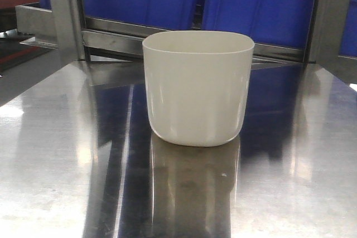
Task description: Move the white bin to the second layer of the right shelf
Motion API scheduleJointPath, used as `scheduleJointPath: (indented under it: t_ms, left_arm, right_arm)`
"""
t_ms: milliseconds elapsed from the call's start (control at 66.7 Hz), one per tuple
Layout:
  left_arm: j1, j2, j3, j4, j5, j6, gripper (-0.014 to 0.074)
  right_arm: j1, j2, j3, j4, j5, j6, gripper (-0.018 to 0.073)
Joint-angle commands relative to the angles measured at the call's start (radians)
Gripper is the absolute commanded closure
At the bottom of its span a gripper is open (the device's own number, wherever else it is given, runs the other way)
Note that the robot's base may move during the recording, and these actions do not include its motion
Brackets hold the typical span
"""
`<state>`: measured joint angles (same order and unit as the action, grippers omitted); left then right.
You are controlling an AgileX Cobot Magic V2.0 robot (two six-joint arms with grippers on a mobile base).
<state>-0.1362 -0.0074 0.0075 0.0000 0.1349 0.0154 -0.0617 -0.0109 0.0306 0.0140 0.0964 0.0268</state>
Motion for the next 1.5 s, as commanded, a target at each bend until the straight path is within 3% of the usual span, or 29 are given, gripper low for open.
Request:
scheduleJointPath:
  t_ms: [0, 465, 630, 750, 959, 1199, 1379, 1484]
  left_arm:
    - [-0.001, -0.015, 0.037, 0.0, -0.087, -0.003, 0.0512]
    - [-0.001, -0.015, 0.037, 0.0, -0.087, -0.003, 0.0512]
    - [-0.001, -0.015, 0.037, 0.0, -0.087, -0.003, 0.0512]
    - [-0.001, -0.015, 0.037, 0.0, -0.087, -0.003, 0.0512]
    - [-0.001, -0.015, 0.037, 0.0, -0.087, -0.003, 0.0512]
    - [-0.001, -0.015, 0.037, 0.0, -0.087, -0.003, 0.0512]
    - [-0.001, -0.015, 0.037, 0.0, -0.087, -0.003, 0.0512]
    - [-0.001, -0.015, 0.037, 0.0, -0.087, -0.003, 0.0512]
  right_arm:
    - [0.001, -0.019, -0.017, 0.002, -0.083, -0.003, 0.0505]
    - [0.001, -0.019, -0.019, 0.002, -0.126, -0.003, 0.0505]
    - [0.001, -0.01, -0.071, -0.044, -0.074, -0.003, 0.0505]
    - [0.001, 0.035, -0.144, -0.045, 0.013, -0.003, 0.0505]
    - [0.001, 0.19, -0.291, -0.047, 0.335, -0.044, 0.0505]
    - [0.001, 0.402, -0.324, 0.075, 0.211, -0.044, 0.0505]
    - [0.001, 0.6, -0.422, 0.066, 0.397, -0.039, 0.0505]
    - [0.009, 0.708, -0.508, 0.0, 0.485, 0.099, 0.0502]
